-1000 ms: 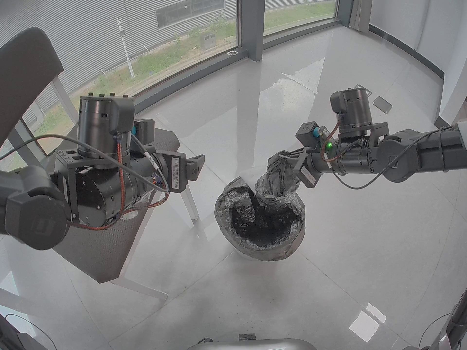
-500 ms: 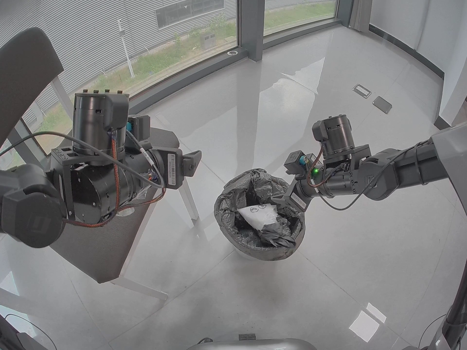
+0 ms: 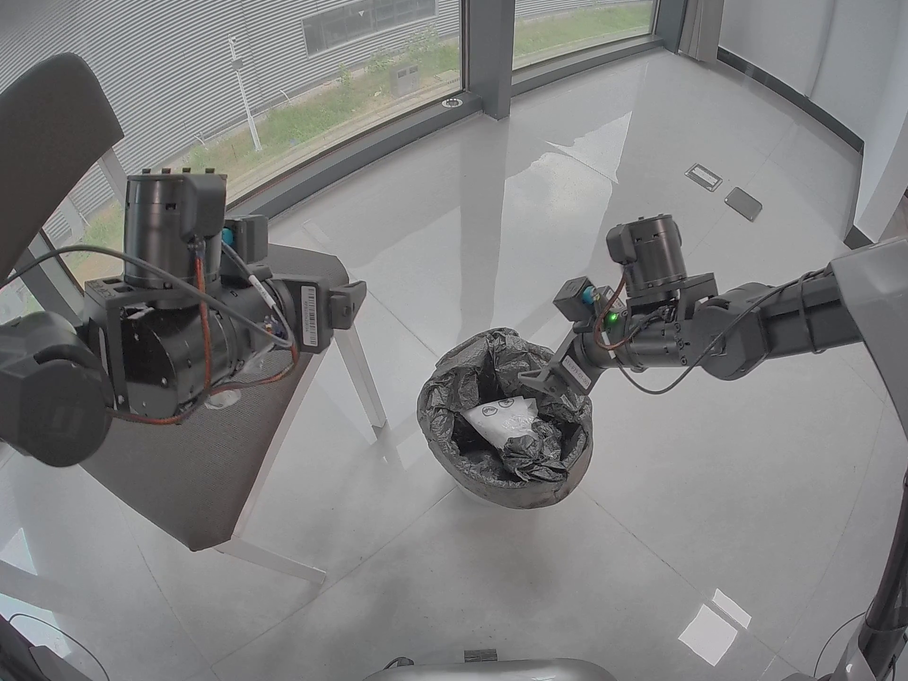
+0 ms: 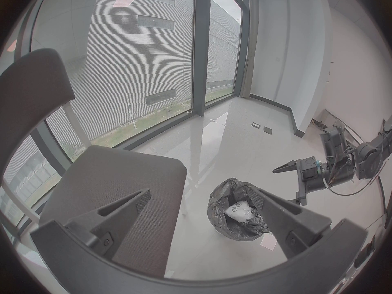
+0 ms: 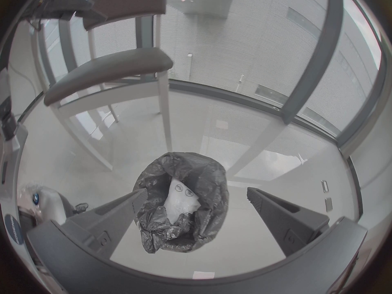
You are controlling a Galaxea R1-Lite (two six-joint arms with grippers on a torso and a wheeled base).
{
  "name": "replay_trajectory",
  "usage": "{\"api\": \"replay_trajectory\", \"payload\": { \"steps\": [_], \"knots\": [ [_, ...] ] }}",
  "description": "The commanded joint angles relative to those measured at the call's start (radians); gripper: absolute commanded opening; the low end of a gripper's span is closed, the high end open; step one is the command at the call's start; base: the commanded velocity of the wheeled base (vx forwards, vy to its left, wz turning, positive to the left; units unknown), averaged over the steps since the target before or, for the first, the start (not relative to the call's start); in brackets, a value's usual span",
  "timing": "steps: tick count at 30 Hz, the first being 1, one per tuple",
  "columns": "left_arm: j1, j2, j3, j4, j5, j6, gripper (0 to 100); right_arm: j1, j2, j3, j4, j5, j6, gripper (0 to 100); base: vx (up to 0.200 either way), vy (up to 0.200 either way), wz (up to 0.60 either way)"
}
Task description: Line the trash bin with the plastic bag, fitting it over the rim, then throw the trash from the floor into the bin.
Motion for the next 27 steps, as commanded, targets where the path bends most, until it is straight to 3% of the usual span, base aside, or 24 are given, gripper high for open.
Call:
{"api": "replay_trajectory", "payload": {
  "steps": [1,5,8,10,14,15,16,22,27],
  "knots": [
    [0.242,-0.184,-0.093,0.105,-0.046,0.142,100,-0.100,-0.338,0.105,0.029,-0.121,0.094,100,0.000,0.000,0.00],
    [0.331,-0.322,-0.174,0.257,-0.052,0.207,100,-0.221,-0.586,0.173,0.172,-0.142,0.095,100,0.000,0.000,0.00],
    [0.372,-0.442,-0.222,0.435,-0.052,0.199,100,-0.341,-0.804,0.186,0.405,-0.140,0.126,100,0.000,0.000,0.00],
    [0.383,-0.555,-0.246,0.555,-0.052,0.167,100,-0.413,-0.982,0.189,0.575,-0.133,0.195,100,0.000,0.000,0.00],
    [0.365,-0.748,-0.263,0.749,-0.052,0.061,100,-0.428,-1.238,0.216,0.755,-0.119,0.338,100,0.000,0.000,0.00],
    [0.365,-0.748,-0.263,0.749,-0.052,0.061,100,-0.428,-1.238,0.216,0.755,-0.119,0.338,100,0.000,0.000,0.00],
    [0.330,-0.876,-0.283,0.921,-0.054,0.027,100,-0.427,-1.372,0.268,0.807,-0.111,0.402,100,0.000,0.000,0.00],
    [0.316,-1.101,-0.349,1.230,-0.054,-0.022,100,-0.413,-1.625,0.412,0.858,-0.101,0.434,100,0.000,0.000,0.00],
    [0.389,-1.213,-0.464,1.487,-0.054,-0.036,100,-0.441,-1.837,0.443,1.074,-0.104,0.434,100,0.000,0.000,0.00]
  ]
}}
